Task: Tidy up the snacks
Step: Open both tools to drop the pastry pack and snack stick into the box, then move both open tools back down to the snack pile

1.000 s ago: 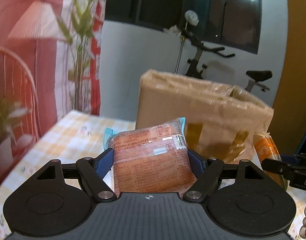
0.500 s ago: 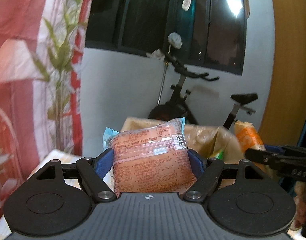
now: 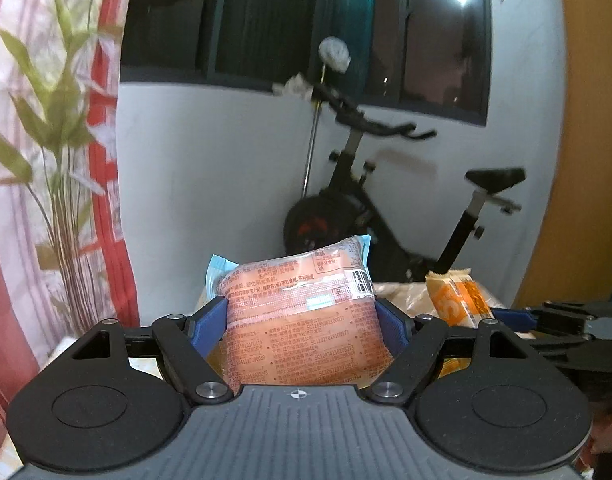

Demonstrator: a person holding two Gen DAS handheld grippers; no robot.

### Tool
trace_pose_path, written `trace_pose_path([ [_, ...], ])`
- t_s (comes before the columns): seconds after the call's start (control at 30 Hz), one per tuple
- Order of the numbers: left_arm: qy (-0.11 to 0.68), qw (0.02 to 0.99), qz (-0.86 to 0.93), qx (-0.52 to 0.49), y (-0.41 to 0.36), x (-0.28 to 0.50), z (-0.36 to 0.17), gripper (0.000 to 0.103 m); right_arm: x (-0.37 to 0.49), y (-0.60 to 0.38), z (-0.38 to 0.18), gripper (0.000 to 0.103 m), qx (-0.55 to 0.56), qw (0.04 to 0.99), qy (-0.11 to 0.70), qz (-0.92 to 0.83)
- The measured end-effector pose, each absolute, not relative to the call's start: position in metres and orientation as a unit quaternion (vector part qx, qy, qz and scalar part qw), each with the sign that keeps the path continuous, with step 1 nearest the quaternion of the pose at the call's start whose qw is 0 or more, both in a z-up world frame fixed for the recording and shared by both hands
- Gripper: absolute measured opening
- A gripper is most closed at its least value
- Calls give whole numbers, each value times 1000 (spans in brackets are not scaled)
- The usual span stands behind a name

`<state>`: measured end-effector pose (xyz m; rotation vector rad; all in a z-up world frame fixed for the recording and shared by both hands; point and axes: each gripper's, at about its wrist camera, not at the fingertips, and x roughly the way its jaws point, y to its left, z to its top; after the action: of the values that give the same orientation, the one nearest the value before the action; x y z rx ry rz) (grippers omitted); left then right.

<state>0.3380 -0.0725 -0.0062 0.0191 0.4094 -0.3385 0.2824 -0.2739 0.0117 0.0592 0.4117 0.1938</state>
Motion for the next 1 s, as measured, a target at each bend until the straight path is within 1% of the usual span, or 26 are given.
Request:
trace_pose_path([
  [0.17,230,959,-165,22,-81,356,-21,80,296,-279,-6,46,30,965,246,80],
  [0.37,244,955,-167,31,-78,360,-26,81,296,-281,-6,48,30,965,250,76],
  [0.4,239,956,-168,32,-77,358,-24,81,294,-282,-5,50,30,965,248,76],
  [0.43,235,957,-168,34,-76,356,-21,81,293,-281,-4,55,29,966,246,77],
  [0.5,229,958,-166,40,-75,350,-16,81,290,-279,-1,59,25,967,242,78],
  [0.67,215,961,-171,44,-69,330,-3,81,275,-275,8,59,17,968,237,79],
  [0.73,214,961,-172,41,-65,321,0,81,267,-274,11,62,10,970,231,79],
  [1.0,214,960,-175,35,-48,280,2,81,230,-274,19,62,5,972,222,75],
])
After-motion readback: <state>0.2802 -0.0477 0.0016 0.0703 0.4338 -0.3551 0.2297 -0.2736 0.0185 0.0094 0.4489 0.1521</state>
